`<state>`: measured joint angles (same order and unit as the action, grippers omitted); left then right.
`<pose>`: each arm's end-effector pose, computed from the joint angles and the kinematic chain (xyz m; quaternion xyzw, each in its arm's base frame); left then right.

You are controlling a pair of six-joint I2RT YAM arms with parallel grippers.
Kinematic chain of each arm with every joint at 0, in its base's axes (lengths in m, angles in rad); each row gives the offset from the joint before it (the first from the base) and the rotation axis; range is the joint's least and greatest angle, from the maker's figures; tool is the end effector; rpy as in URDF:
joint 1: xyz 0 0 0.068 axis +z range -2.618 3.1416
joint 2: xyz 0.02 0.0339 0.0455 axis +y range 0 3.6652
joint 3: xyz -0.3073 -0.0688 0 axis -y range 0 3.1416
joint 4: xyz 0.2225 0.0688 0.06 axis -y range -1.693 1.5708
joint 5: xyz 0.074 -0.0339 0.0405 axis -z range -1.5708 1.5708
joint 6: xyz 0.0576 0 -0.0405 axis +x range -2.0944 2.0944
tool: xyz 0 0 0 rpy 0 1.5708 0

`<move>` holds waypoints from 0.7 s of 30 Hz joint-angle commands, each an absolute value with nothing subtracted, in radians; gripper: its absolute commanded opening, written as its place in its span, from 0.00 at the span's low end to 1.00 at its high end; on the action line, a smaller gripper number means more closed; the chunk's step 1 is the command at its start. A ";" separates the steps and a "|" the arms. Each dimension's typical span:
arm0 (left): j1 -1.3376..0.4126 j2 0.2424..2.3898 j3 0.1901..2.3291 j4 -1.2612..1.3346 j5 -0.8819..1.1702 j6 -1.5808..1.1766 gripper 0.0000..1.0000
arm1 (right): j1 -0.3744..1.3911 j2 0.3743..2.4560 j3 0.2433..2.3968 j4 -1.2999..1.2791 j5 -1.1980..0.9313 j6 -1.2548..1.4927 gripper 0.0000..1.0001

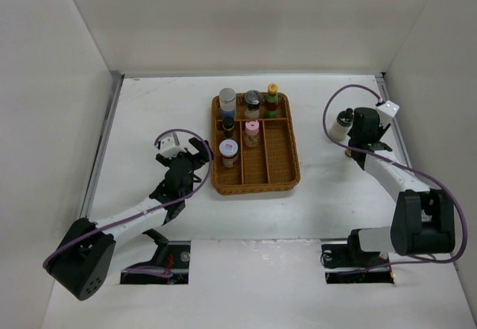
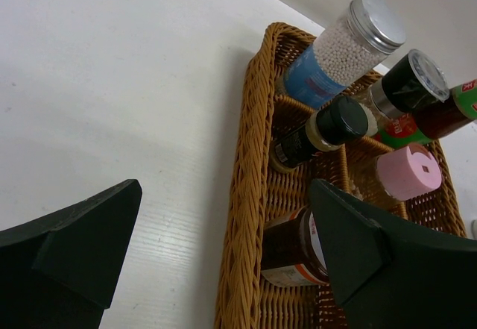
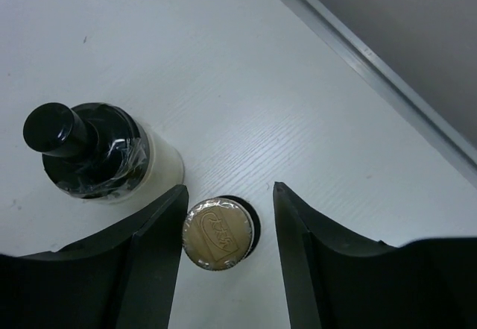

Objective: Organize the condiment bottles

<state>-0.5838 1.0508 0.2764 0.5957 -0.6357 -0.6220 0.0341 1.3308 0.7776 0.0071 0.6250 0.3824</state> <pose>0.1747 -0.0744 0.2461 -0.2143 0.7250 -0.1478 0.6377 0.2719 -0.0244 0.2834 0.2921 0.7907 -0.1657 0.5118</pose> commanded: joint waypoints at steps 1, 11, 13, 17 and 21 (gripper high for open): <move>-0.590 1.051 0.287 0.643 -0.629 -0.634 1.00 | 0.033 1.341 0.827 0.023 0.601 0.402 0.48; -0.593 1.049 0.288 0.643 -0.630 -0.634 1.00 | 0.240 1.172 0.824 0.017 0.802 0.319 0.25; -0.591 1.048 0.287 0.643 -0.630 -0.634 1.00 | 0.336 1.135 0.837 0.005 0.814 0.305 0.24; -0.584 1.046 0.287 0.643 -0.632 -0.634 1.00 | 0.520 1.114 0.900 0.014 0.808 0.293 0.25; -0.579 1.045 0.285 0.643 -0.637 -0.632 1.00 | 0.688 1.158 0.972 0.078 0.773 0.279 0.26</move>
